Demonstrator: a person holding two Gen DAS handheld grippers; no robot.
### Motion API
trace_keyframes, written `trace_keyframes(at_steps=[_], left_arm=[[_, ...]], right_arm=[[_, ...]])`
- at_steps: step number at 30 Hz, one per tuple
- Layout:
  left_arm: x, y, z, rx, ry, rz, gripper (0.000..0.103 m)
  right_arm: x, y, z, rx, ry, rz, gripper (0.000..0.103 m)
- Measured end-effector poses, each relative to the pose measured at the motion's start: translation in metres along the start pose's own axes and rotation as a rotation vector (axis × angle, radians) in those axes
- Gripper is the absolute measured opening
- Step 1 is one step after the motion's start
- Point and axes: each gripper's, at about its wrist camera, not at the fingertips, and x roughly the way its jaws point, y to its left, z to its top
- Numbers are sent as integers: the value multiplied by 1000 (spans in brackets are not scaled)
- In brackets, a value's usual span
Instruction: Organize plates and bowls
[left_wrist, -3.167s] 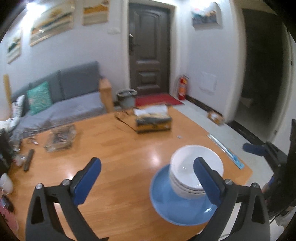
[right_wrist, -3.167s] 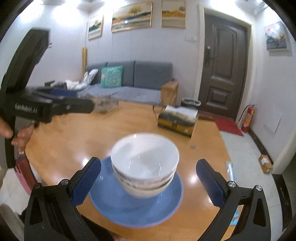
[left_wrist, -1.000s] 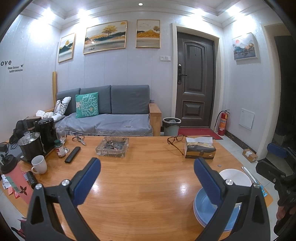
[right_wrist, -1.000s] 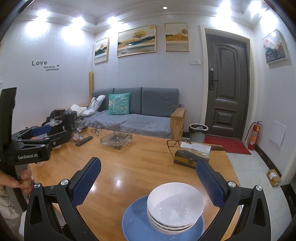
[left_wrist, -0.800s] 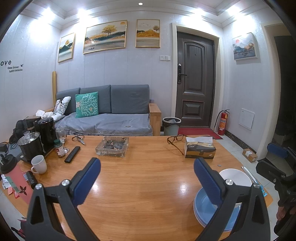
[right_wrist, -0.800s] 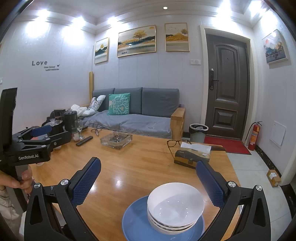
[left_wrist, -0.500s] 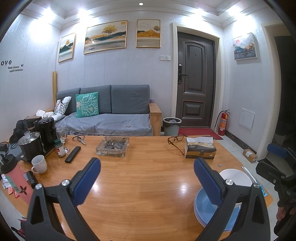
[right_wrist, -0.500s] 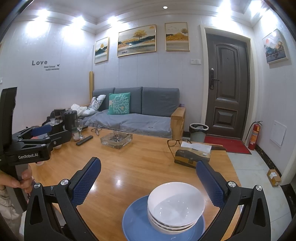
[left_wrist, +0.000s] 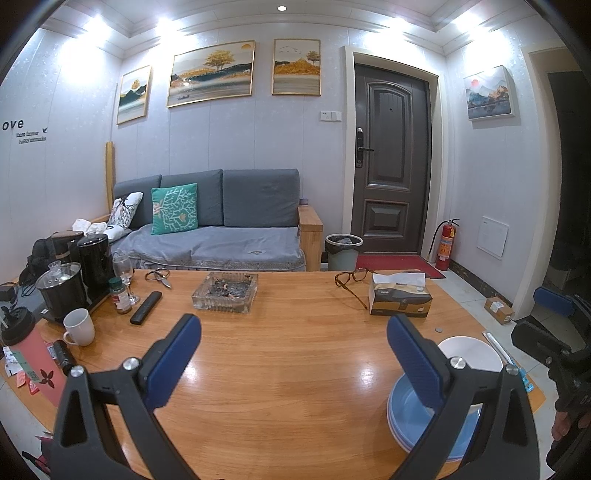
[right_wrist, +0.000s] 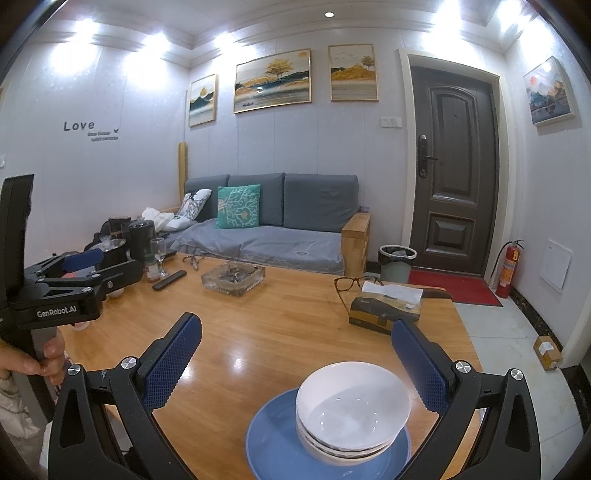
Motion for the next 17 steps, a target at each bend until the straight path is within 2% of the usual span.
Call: trace_keyframes(at_steps=[17], left_arm=[[-1, 0, 1, 1, -4, -2, 102]], right_arm=[[0, 3, -2, 2, 0, 0, 102]])
